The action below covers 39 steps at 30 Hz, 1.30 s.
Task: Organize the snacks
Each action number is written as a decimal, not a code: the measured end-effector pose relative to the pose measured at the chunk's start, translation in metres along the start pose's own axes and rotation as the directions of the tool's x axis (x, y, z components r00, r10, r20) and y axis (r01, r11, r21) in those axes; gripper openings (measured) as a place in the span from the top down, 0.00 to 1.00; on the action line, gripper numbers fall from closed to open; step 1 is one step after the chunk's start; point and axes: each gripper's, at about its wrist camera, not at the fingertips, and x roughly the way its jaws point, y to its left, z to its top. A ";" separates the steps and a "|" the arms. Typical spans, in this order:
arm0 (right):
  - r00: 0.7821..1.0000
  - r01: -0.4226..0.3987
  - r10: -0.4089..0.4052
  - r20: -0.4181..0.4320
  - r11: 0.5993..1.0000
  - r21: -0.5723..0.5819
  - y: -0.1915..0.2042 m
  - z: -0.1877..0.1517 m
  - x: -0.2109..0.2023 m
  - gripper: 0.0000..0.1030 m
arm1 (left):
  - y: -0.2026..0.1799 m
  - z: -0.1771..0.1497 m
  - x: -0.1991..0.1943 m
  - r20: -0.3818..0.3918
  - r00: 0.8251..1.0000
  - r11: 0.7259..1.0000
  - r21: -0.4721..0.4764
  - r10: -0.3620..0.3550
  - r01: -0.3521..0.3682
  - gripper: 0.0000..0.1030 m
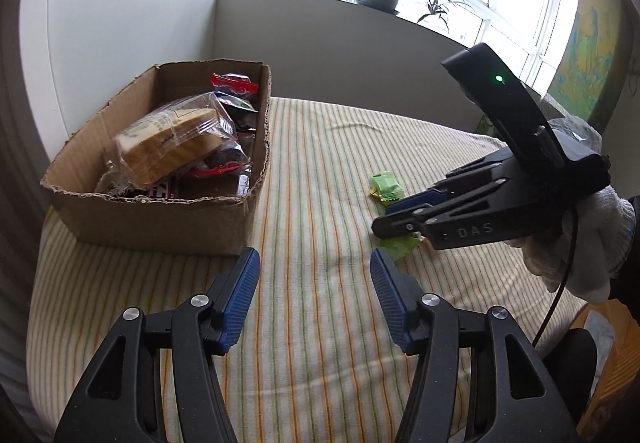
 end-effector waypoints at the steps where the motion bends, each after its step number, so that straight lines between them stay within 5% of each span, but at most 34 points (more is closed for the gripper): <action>1: 1.000 0.008 -0.008 0.000 1.000 0.019 -0.007 -0.008 -0.004 0.75 | -0.002 -0.001 0.000 -0.002 1.000 1.000 0.002 -0.001 0.001 0.45; 12: 0.991 0.123 -0.130 0.026 0.973 0.193 -0.077 -0.064 -0.035 0.75 | -0.033 0.006 0.021 -0.054 0.998 0.998 0.067 -0.014 0.017 0.48; 18: 0.989 0.034 -0.076 0.128 0.953 0.302 -0.104 -0.078 -0.069 0.75 | -0.037 0.009 0.034 -0.084 0.996 0.998 0.068 0.004 0.002 0.49; 28: 0.985 0.088 -0.126 0.119 0.956 0.280 -0.086 -0.107 -0.083 0.75 | -0.059 0.015 0.045 -0.099 0.995 0.993 0.117 -0.012 0.024 0.56; 39: 0.987 0.046 -0.082 0.141 0.969 0.245 -0.080 -0.080 -0.064 0.76 | -0.067 0.016 0.050 -0.091 0.996 0.992 0.125 -0.014 0.026 0.56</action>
